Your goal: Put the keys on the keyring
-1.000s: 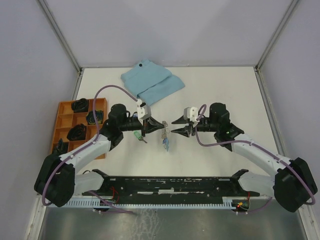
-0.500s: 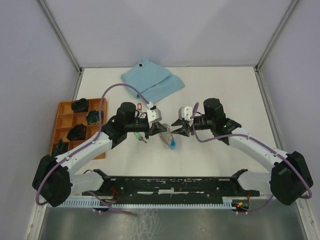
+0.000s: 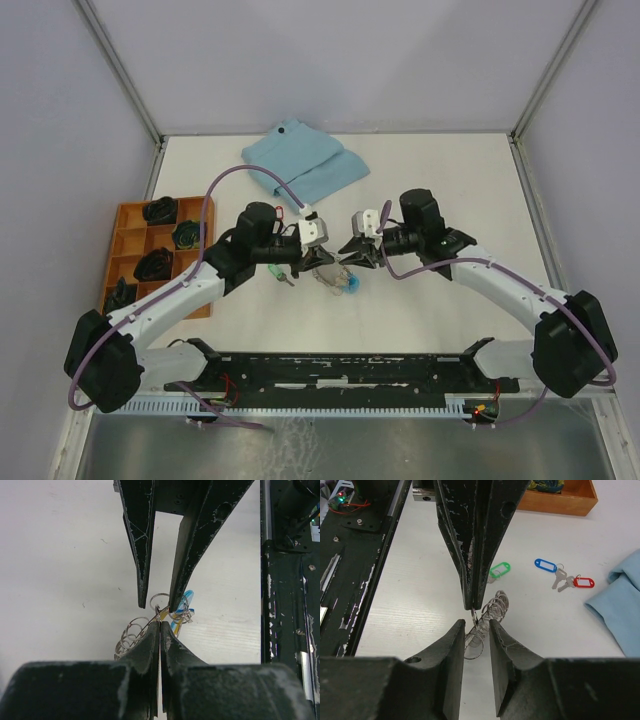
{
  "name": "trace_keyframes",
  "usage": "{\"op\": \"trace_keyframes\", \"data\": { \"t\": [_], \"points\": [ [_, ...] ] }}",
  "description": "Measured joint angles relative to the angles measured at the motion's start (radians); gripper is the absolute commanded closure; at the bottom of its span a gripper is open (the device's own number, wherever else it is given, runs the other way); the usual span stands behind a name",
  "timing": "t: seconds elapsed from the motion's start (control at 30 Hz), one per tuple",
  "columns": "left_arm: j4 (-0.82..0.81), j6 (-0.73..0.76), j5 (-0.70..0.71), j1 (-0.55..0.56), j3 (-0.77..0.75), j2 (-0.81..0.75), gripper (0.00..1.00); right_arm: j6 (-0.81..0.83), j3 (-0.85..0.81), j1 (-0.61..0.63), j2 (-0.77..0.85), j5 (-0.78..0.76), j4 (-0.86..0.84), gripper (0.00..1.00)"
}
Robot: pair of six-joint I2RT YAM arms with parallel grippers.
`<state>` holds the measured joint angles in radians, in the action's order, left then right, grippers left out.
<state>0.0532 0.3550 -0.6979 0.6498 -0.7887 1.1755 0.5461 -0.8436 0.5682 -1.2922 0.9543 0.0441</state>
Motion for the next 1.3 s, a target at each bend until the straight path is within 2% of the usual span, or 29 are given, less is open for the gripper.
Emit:
{"op": "trace_keyframes", "data": {
  "t": [0.73,1.3],
  "points": [
    [0.021,0.007,0.007,0.009,-0.006,0.002,0.97,0.045,-0.033,0.0,-0.033,0.042,0.07,0.84],
    [0.024,0.007,-0.01,0.013,-0.014,0.003,0.97,0.048,-0.051,0.0,-0.049,0.063,0.093,0.88]
  ]
}}
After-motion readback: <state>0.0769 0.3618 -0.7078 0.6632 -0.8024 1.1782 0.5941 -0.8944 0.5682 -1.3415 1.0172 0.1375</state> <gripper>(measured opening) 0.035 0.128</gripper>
